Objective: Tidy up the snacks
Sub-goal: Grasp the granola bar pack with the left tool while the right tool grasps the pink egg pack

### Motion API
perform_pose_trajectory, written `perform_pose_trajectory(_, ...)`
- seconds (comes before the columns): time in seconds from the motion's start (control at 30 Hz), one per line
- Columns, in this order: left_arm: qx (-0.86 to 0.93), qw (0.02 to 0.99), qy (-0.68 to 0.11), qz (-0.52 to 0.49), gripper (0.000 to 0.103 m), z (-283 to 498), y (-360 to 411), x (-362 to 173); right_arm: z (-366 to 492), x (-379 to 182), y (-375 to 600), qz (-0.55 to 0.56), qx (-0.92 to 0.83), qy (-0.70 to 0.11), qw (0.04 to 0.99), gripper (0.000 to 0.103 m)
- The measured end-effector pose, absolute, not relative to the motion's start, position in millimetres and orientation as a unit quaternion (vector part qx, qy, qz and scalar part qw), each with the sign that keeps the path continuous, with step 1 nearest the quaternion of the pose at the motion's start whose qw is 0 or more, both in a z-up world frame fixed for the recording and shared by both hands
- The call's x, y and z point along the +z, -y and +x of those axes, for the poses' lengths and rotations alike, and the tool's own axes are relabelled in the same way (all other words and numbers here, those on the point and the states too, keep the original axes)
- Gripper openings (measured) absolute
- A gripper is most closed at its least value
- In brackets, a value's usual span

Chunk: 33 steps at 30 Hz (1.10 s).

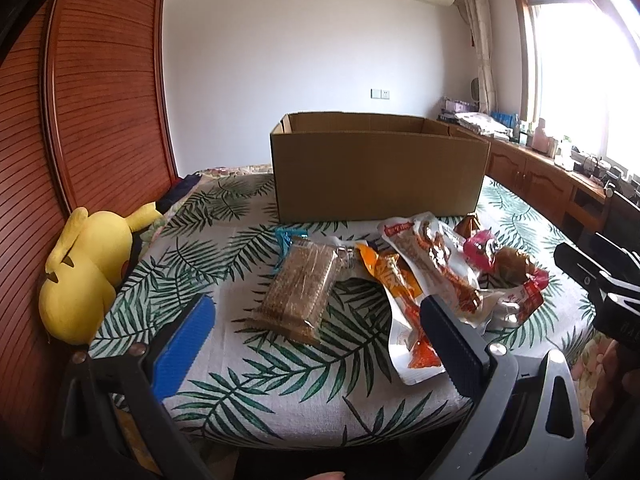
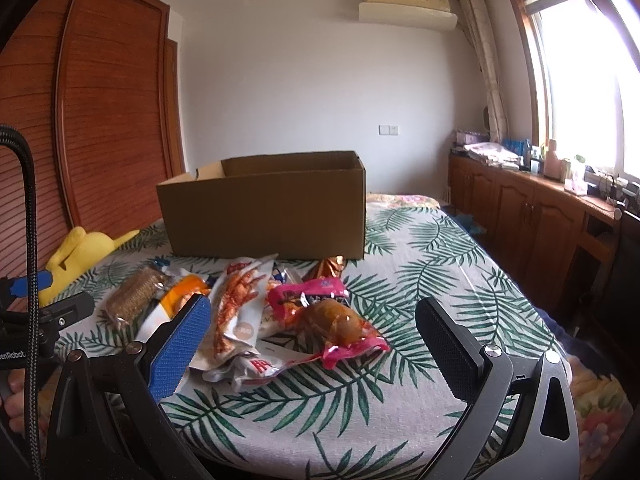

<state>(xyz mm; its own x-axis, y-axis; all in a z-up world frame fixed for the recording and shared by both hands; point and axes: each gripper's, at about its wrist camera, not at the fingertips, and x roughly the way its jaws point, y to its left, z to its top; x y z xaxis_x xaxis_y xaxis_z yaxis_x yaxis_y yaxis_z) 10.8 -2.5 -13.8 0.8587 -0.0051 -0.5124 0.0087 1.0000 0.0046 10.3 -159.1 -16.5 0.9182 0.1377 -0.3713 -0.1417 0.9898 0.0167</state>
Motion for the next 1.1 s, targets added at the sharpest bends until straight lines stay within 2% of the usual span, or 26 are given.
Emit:
perform_pose_trajectory(0.47,-0.021,0.95,-0.313,0.004,0.103,42.5,-13.9,-31.5,53.9,-36.2,177.7,-0.03,0.095,-0.265,0.959,0.101)
perform_pose_trajectory(0.57,-0.026,0.946,-0.323,0.006,0.102,49.3,-19.8,-33.8,69.3,-37.4,178.9,-0.035,0.113,-0.288,0.95,0.094)
perform_pose_trajectory(0.63,-0.03,0.943,-0.33,0.006,0.102,54.3,-22.9,-34.3,79.9,-39.2,176.5,-0.046,0.123,-0.305,0.943,0.085)
perform_pose_trajectory(0.8,-0.046,0.936,-0.348,0.016,0.101,68.3,-28.3,-33.1,100.0,-42.0,174.2,-0.061,0.148,-0.336,0.928,0.074)
perform_pose_trajectory(1.1,-0.087,0.916,-0.393,0.001,0.099,104.5,-34.4,-33.2,117.5,-50.0,176.7,-0.061,0.171,-0.38,0.907,0.068)
